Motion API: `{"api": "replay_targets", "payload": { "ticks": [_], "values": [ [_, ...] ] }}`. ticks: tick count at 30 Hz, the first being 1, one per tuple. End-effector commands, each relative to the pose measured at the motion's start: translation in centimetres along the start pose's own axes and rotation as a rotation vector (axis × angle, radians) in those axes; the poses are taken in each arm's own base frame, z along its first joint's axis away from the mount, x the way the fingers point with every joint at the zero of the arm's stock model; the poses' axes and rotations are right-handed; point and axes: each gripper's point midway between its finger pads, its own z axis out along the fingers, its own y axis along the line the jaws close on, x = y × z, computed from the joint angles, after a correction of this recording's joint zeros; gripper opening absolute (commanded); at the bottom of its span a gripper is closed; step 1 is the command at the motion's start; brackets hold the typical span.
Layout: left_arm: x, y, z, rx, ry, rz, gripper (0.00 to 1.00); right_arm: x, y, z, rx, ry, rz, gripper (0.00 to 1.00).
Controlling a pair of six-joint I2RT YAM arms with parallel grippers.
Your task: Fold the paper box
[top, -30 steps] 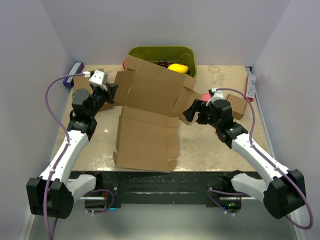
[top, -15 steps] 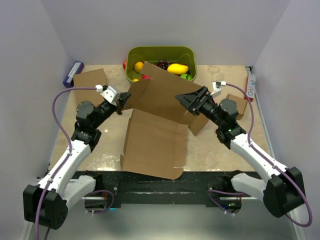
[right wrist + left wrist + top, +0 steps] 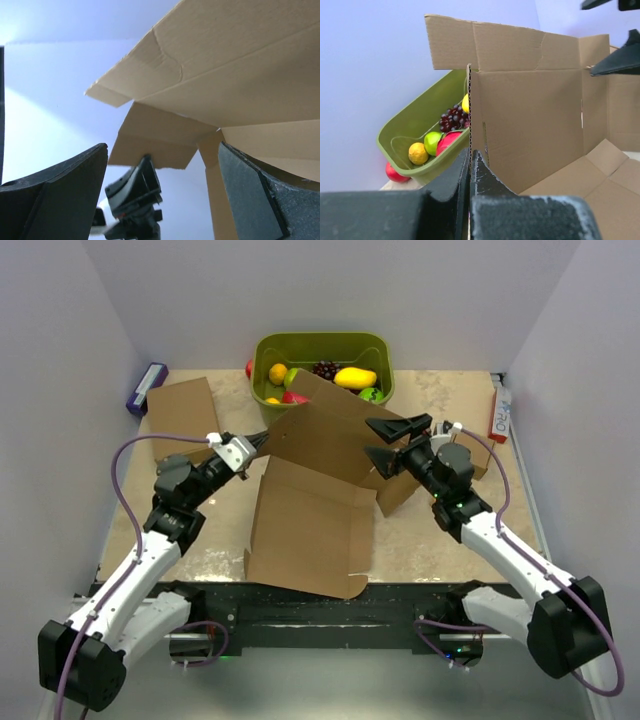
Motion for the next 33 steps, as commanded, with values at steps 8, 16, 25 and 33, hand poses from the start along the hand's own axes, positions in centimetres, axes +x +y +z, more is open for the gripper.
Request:
{"api": "replay_targets", "payload": {
  "ticks": [8,16,25,33],
  "values": [
    [-0.9,-2.5,0.0,0.112,-0.055,0.093,0.0,-2.0,2.8,3.4,0.018,-0.062,0.151,0.94],
    [-1.2,-2.4,-0.3,0.101,-0.055,0.119,0.0,-4.7,2.9,3.8,-0.01,-0.164,0.222,0.94],
    [-1.5,-2.9,-0.2,0.118,-0.065,0.113,0.0,-6.4,2.4,4.0,0.013,-0.232,0.189,0.92],
    [-1.6,-3.4,0.2,0.136,-0.079,0.063,0.0,-5.6,0.9,5.3,0.033,-0.17,0.171,0.85]
  ]
}}
